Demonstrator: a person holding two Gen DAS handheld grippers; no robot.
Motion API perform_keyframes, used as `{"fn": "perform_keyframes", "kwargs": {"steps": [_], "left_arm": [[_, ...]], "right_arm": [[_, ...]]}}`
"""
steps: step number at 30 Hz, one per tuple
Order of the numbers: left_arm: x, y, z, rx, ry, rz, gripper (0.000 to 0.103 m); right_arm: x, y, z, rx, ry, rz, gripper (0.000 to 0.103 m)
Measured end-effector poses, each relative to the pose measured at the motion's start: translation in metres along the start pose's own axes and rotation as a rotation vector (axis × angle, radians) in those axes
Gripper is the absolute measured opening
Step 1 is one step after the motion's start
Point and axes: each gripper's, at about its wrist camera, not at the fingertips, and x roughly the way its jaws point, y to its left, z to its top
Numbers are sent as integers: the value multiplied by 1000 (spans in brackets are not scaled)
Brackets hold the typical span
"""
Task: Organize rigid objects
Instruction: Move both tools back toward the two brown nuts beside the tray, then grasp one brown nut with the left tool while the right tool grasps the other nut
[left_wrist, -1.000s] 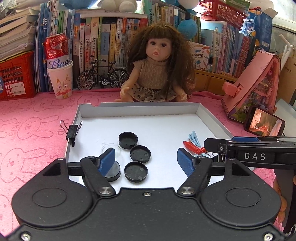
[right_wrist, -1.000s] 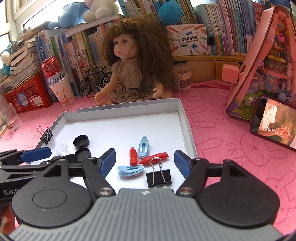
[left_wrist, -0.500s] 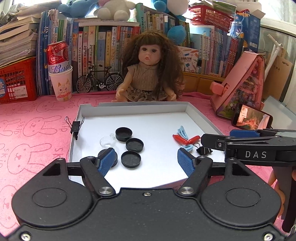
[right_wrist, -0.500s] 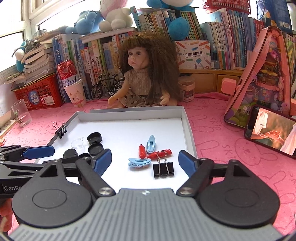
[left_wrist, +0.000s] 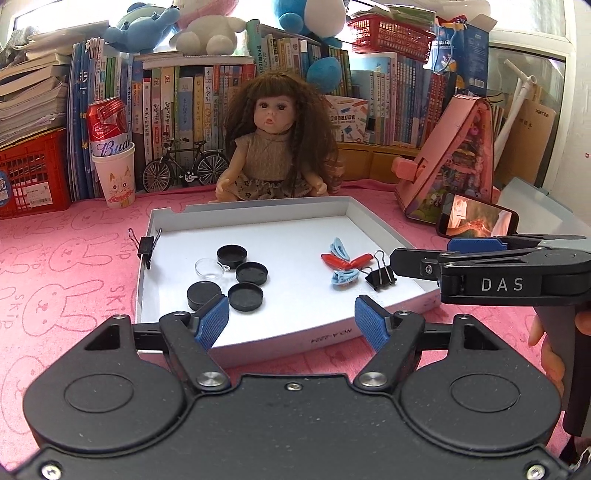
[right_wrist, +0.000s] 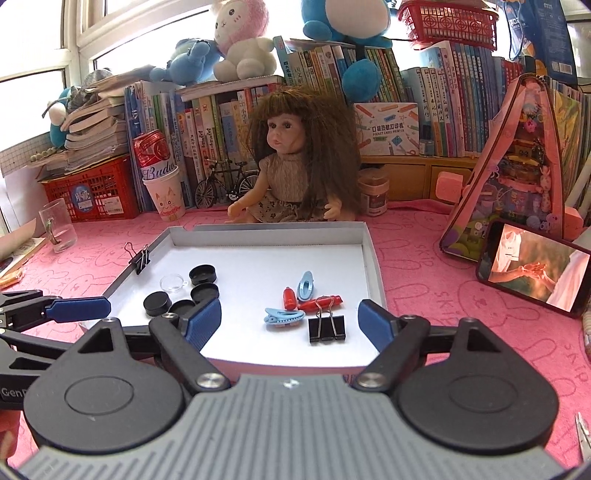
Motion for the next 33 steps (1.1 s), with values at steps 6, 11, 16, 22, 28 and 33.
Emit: {"fn": "perform_keyframes", "kwargs": {"steps": [6, 11, 16, 22, 28, 33], "left_arm": [[-12, 0, -16, 15, 23, -71, 60], [-17, -3, -31, 47, 45, -98, 53], [-20, -5, -40, 53, 63, -114, 48], [-16, 3, -45, -16, 95, -130, 24], [-15, 5, -47, -30, 92, -128, 24], [-14, 5, -50, -42, 96, -146, 24]], "right_arm": [[-23, 5, -16, -86, -51, 17, 89], [-38, 7, -33, -123, -59, 49, 89], [-46, 9, -50, -138, -53, 77, 89], [-54, 16, -72, -154, -59, 131, 89], [-56, 29, -91, -212, -48, 153, 89], [-53, 35, -100, -226, -39, 189, 89]]}}
